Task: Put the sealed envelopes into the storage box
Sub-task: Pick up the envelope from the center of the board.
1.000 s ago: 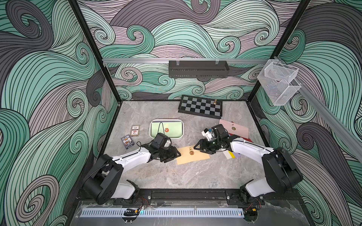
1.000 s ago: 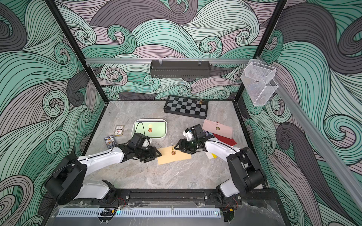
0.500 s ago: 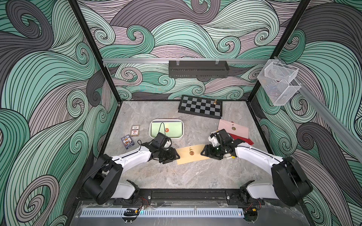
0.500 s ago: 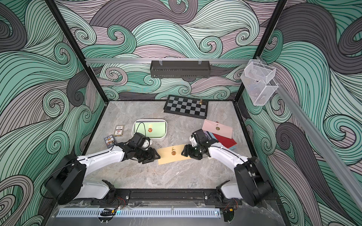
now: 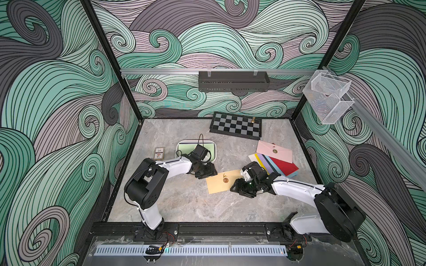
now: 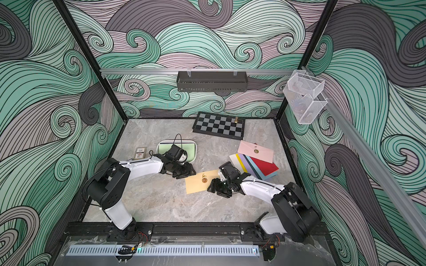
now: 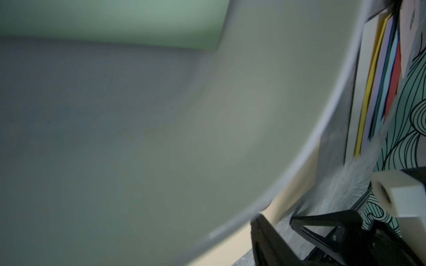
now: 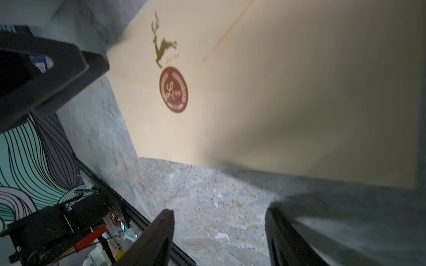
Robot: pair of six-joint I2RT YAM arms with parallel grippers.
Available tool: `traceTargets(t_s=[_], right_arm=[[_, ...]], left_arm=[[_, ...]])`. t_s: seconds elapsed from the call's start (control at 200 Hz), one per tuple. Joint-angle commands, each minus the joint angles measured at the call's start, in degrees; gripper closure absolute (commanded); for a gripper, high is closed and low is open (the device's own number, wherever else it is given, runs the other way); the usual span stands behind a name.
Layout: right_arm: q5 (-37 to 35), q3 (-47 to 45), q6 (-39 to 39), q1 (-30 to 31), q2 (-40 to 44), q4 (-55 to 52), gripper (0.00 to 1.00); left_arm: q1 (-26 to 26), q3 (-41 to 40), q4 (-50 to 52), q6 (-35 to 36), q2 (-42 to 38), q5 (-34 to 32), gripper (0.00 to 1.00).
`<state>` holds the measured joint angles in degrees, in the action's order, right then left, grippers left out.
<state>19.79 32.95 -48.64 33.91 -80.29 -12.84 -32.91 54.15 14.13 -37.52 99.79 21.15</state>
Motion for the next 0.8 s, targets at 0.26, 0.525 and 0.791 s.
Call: traceTargets(t_s=[0.26, 0.525, 0.791], right_arm=[[-0.08, 9.01, 7.53, -13.65, -10.98, -2.97, 0.33], [4.25, 10.79, 10.35, -16.88, -12.79, -4.39, 0.34], [1.79, 1.45, 7.86, -14.67, -2.46, -4.87, 0.34]], left_arm=[[-7.8, -13.08, -6.18, -7.83, -7.1, 5.96, 0.4], [-18.07, -11.43, -12.64, -11.92, -7.37, 10.64, 0.41], [-12.38, -5.37, 0.94, -4.29, -12.78, -0.63, 0.39]])
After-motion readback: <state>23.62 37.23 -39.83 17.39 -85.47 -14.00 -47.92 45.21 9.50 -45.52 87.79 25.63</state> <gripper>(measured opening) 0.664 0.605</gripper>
